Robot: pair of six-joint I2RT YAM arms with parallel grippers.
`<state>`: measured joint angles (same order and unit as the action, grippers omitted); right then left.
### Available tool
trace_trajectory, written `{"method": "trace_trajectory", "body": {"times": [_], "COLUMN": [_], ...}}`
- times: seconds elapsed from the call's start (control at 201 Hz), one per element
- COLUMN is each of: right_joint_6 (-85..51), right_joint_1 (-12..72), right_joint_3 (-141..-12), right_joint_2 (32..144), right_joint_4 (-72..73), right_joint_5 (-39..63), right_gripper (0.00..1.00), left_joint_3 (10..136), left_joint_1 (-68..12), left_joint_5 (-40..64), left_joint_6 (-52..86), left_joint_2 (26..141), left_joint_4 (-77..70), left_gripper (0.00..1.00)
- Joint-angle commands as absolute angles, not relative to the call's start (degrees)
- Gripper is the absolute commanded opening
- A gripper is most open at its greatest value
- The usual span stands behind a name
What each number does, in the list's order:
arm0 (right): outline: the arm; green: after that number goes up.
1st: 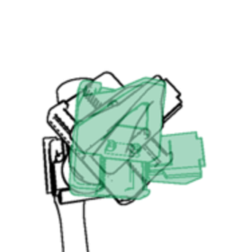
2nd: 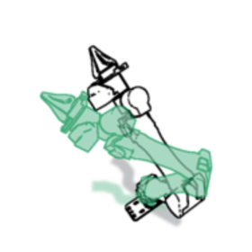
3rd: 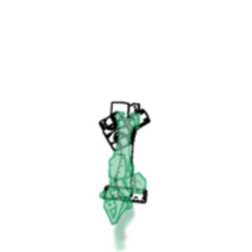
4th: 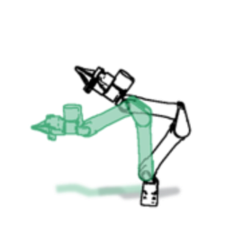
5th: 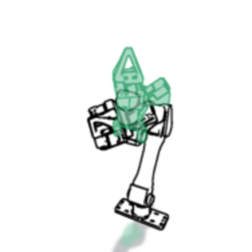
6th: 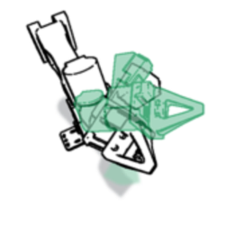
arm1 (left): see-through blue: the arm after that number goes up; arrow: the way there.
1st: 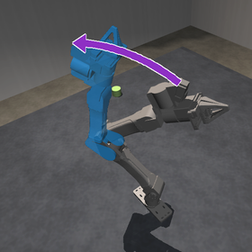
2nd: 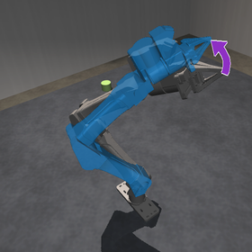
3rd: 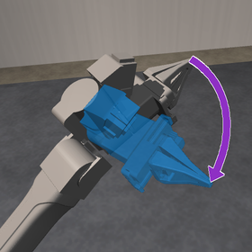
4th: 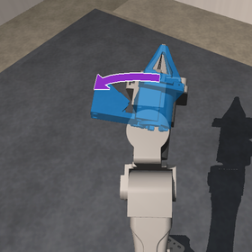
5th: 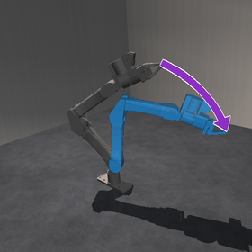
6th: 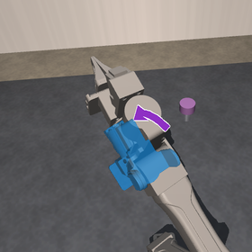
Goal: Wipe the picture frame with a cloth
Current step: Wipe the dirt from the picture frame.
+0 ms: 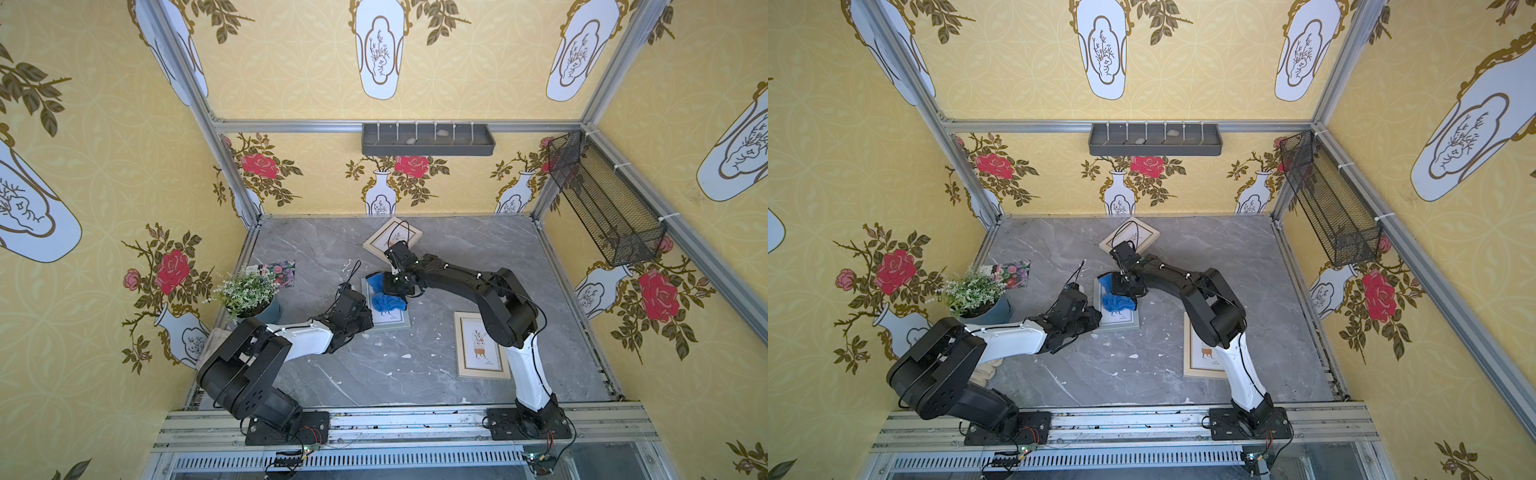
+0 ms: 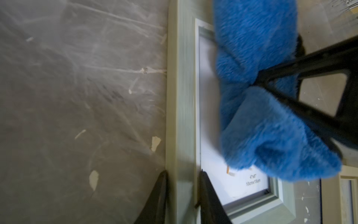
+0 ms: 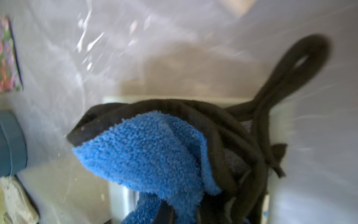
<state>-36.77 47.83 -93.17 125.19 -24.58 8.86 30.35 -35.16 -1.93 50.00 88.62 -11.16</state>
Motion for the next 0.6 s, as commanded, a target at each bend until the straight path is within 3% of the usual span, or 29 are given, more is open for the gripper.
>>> {"method": "trace_trajectory", "body": {"times": [0.0,0.269,0.592], "right_joint_6": [-38.1,-40.6,-42.5], "right_joint_1": [49.8,46.8,52.6], "right_joint_3": [-93.0,-75.7,-77.9], "right_joint_2": [126.1,114.7,116.5], "right_joint_4": [-26.5,-23.2,-23.4], "right_joint_5": [10.2,9.6,10.9], "right_gripper": [0.07,0.08,0.07], "left_joint_3": [29.4,28.6,29.6], "left_joint_1": [-35.2,-35.2,-35.2], "left_joint_5": [-1.9,-2.8,-3.2], "left_joint_6": [49.9,50.3,50.6], "left_joint_2": [90.0,89.0,89.0], "left_joint_4": [6.5,6.4,7.0], "left_gripper": [0.19,0.19,0.19]}}
